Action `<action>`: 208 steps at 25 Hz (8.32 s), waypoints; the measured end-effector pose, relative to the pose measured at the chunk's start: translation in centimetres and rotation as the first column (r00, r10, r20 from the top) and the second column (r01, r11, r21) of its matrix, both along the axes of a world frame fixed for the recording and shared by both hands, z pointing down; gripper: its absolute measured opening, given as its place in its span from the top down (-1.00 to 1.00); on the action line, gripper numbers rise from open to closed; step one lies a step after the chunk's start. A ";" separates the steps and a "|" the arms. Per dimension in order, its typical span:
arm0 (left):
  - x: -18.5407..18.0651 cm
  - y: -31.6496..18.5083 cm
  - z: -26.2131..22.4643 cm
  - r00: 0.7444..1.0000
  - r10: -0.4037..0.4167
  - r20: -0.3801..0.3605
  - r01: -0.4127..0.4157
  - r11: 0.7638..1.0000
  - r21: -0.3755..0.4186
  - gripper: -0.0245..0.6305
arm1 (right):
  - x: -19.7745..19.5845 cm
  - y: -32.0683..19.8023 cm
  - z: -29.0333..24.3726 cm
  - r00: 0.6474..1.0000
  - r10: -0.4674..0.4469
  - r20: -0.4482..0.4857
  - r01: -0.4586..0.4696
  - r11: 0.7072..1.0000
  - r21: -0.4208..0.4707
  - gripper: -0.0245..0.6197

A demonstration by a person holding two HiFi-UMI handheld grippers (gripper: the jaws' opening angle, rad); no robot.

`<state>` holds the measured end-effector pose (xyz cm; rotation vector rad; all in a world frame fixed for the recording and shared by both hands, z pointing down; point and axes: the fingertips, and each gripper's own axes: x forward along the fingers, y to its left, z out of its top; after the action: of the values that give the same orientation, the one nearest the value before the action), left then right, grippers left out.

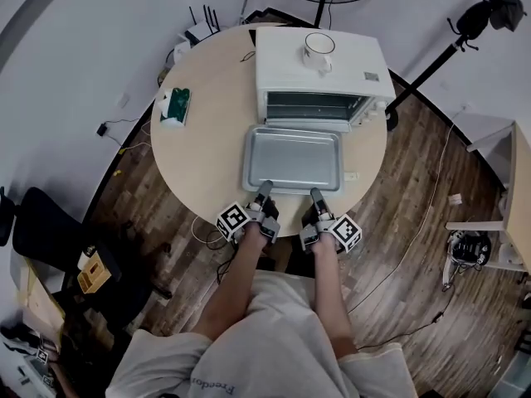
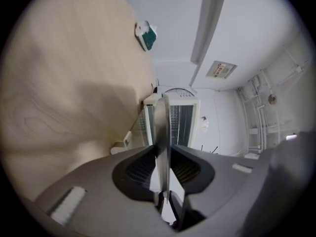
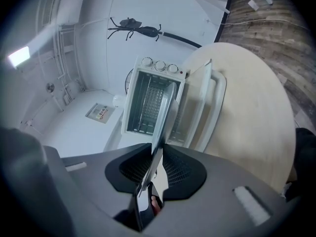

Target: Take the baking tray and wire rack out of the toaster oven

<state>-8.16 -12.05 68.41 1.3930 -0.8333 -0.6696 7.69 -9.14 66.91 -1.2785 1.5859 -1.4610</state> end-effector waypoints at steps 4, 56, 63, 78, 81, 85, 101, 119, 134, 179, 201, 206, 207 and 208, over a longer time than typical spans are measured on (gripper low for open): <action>-4.5 1.0 0.6 0.996 -0.086 -0.005 0.086 0.996 -0.003 0.49 | -4.2 -0.2 0.5 0.996 -0.090 -0.011 0.090 0.996 -0.009 0.71; -28.1 8.7 8.4 0.852 -0.522 -0.044 0.504 0.840 -0.201 0.50 | -27.8 0.0 7.1 0.857 -0.474 0.205 0.507 0.846 -0.163 0.88; -27.8 9.3 8.6 0.856 -0.509 -0.091 0.483 0.850 -0.211 0.49 | -27.2 -0.7 8.1 0.891 -0.425 0.160 0.450 0.872 -0.192 0.88; -29.8 11.9 10.2 0.852 -0.523 -0.011 0.504 0.827 -0.249 0.68 | -27.2 -0.1 10.1 0.883 -0.453 0.120 0.468 0.839 -0.279 0.87; -29.8 11.6 10.7 0.848 -0.530 -0.011 0.510 0.822 -0.254 0.68 | -26.9 0.8 10.5 0.873 -0.469 0.132 0.486 0.821 -0.300 0.84; -29.8 11.0 11.1 0.844 -0.537 -0.007 0.517 0.815 -0.261 0.67 | -25.6 0.5 9.0 0.867 -0.489 0.098 0.497 0.834 -0.241 0.84; -33.0 11.7 8.0 0.799 -0.482 0.360 0.574 0.789 -0.218 0.56 | -21.0 -2.9 2.1 0.897 -0.432 -0.093 0.430 0.902 -0.033 0.84; -14.8 -2.2 -4.2 0.910 -0.185 0.370 0.145 0.981 0.132 0.76 | -8.4 -5.1 -2.1 0.963 -0.210 -0.169 0.221 0.974 0.049 0.84; -2.0 -9.2 -6.3 0.945 -0.030 0.325 -0.023 0.987 0.157 0.76 | 2.4 -9.1 -4.3 0.987 -0.055 -0.154 0.069 0.994 0.087 0.92; 6.5 -28.0 -6.7 0.943 -0.331 0.023 0.326 0.937 0.122 0.69 | 8.3 -30.7 -6.4 0.979 -0.058 0.197 0.025 0.986 0.167 0.87; 6.3 -21.9 -5.8 0.947 -0.320 -0.019 0.320 0.946 0.044 0.70 | 8.2 -24.7 -5.8 0.984 -0.032 0.176 0.011 0.993 0.118 0.89; 6.3 -20.6 -5.8 0.951 -0.307 -0.026 0.308 0.950 0.047 0.71 | 8.1 -23.4 -5.9 0.984 -0.033 0.177 0.010 0.992 0.126 0.89; 6.3 -20.3 -5.9 0.952 -0.304 -0.027 0.305 0.951 0.048 0.71 | 8.1 -23.1 -6.0 0.984 -0.032 0.178 0.009 0.992 0.126 0.89; 6.3 -20.0 -5.9 0.954 -0.300 -0.027 0.301 0.953 0.048 0.71 | 8.1 -22.8 -5.9 0.984 -0.030 0.177 0.008 0.992 0.125 0.89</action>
<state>-1.85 -32.05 62.54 1.3155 -1.0300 -0.9427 15.79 -31.95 60.97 -1.0350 1.5476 -1.4234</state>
